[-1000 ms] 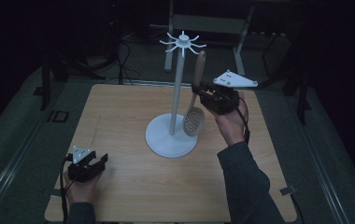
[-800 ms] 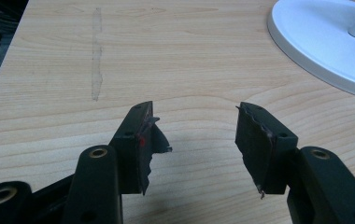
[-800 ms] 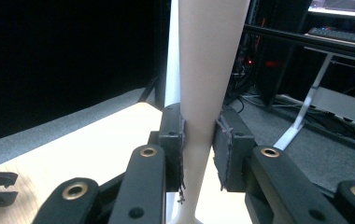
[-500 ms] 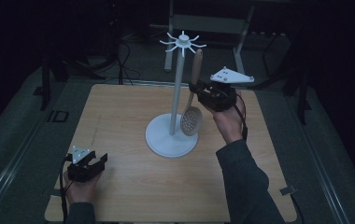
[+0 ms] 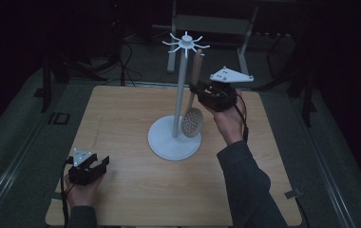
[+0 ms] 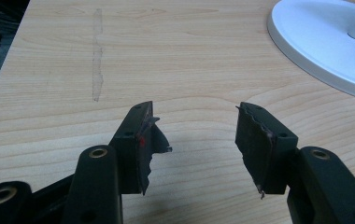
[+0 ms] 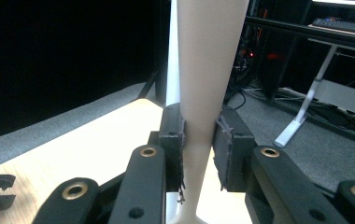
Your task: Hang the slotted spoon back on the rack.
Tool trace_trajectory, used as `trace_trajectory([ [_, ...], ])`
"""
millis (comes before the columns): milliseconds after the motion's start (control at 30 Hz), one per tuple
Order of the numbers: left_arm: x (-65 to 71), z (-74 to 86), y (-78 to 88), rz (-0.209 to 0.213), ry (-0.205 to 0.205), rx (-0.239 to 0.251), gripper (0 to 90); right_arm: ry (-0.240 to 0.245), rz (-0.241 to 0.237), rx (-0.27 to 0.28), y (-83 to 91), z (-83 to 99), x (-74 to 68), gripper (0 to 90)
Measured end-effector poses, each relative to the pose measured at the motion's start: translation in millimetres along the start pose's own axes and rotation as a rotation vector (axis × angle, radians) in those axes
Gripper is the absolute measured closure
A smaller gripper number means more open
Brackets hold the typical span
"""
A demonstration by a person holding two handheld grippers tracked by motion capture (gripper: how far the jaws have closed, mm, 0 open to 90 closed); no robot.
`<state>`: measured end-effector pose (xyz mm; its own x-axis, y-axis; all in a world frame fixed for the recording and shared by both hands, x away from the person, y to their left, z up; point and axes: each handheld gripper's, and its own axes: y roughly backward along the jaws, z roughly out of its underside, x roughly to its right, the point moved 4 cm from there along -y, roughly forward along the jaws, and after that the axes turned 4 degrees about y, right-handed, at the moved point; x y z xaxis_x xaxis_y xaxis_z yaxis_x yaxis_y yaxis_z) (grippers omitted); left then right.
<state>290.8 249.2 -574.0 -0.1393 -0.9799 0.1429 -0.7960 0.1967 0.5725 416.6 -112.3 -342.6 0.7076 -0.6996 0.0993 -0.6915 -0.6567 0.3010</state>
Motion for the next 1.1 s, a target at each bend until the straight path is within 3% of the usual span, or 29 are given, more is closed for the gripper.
trace_trajectory([
  [533,-0.1,-0.1,0.1,0.000,0.002,0.000,47.5,-0.006,-0.002,-0.016,-5.8,-1.4,0.4,73.3],
  [667,0.1,0.0,-0.2,0.000,0.000,0.000,47.5,-0.012,-0.030,0.020,-3.2,-3.0,-0.1,62.2],
  [933,0.4,0.2,-0.5,0.000,-0.001,-0.002,47.5,0.002,-0.002,0.016,1.7,-7.0,0.4,42.5],
  [1100,0.3,0.2,-0.6,-0.001,0.000,-0.002,47.5,-0.004,0.000,-0.002,1.6,-4.8,0.2,35.0],
])
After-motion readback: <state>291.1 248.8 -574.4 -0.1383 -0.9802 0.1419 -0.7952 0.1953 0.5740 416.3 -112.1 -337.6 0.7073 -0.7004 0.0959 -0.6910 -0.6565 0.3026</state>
